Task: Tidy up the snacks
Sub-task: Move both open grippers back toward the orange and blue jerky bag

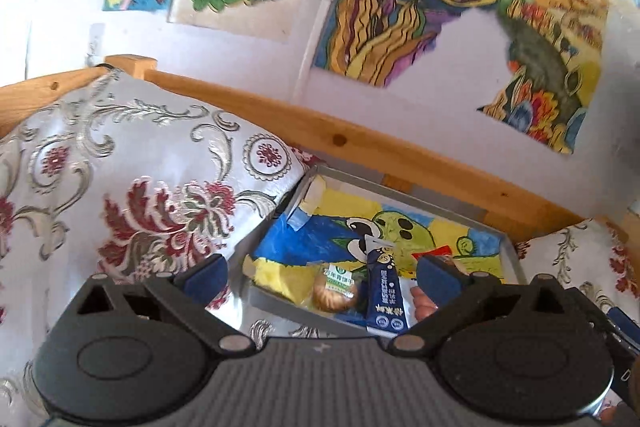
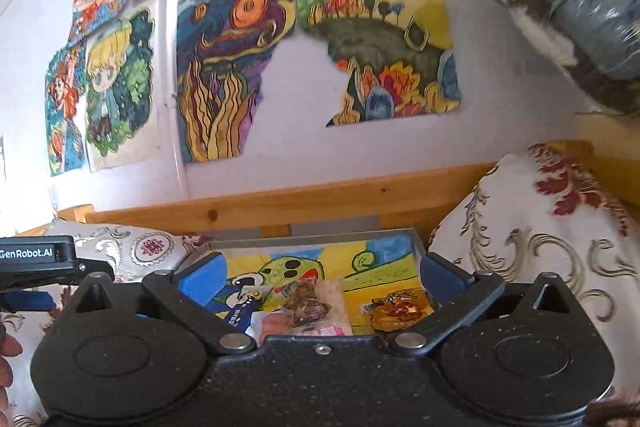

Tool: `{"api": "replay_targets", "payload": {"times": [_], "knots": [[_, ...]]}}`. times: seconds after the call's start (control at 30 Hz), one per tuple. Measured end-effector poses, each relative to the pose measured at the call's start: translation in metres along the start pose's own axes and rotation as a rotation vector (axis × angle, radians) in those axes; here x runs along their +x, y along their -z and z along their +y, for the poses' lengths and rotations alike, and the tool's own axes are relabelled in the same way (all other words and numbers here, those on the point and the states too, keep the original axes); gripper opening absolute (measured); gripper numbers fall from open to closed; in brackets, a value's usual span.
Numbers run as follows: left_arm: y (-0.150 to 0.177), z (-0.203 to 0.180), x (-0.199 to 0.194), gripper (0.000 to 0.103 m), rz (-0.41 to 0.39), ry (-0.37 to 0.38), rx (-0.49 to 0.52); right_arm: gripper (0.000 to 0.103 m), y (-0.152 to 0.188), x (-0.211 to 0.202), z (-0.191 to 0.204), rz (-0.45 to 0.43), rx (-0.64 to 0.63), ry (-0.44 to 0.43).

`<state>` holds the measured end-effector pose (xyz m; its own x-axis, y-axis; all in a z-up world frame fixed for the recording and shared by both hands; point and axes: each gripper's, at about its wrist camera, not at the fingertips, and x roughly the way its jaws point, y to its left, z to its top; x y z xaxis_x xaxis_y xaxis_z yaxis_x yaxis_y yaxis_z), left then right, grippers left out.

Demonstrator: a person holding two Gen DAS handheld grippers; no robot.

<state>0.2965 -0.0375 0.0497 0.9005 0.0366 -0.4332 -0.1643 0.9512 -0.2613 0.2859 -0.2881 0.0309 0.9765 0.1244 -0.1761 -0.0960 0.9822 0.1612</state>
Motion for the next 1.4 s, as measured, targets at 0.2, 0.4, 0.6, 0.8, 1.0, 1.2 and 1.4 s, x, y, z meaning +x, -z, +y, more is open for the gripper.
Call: {"api": "replay_targets", "payload": {"times": [0.2,0.4,0.6,0.8,1.0,1.2,1.4], "knots": [[0.015,0.009,-0.037,0.102,-0.028,0.0,-0.012,0.102,0.002,-0.041,0.002,-0.014,0.014,0.005],[0.03,0.017,-0.07,0.103,-0.051,0.005,-0.002,0.102,0.009,-0.075,0.007,0.003,-0.003,0.005],[0.048,0.024,-0.096,0.103,-0.056,0.011,0.024,0.102,0.019,-0.105,0.011,0.042,0.012,0.003],[0.065,0.031,-0.117,0.103,-0.053,0.027,0.052,0.102,0.031,-0.132,0.018,0.099,0.031,0.006],[0.079,0.038,-0.136,0.103,-0.047,0.039,0.085,0.102,0.044,-0.151,0.024,0.155,0.057,0.013],[0.094,0.05,-0.149,0.103,-0.021,0.04,0.108,0.102,0.057,-0.161,0.032,0.219,0.055,0.019],[0.107,0.065,-0.154,0.103,0.031,0.03,0.133,0.102,0.068,-0.163,0.041,0.304,0.033,0.028]]}}
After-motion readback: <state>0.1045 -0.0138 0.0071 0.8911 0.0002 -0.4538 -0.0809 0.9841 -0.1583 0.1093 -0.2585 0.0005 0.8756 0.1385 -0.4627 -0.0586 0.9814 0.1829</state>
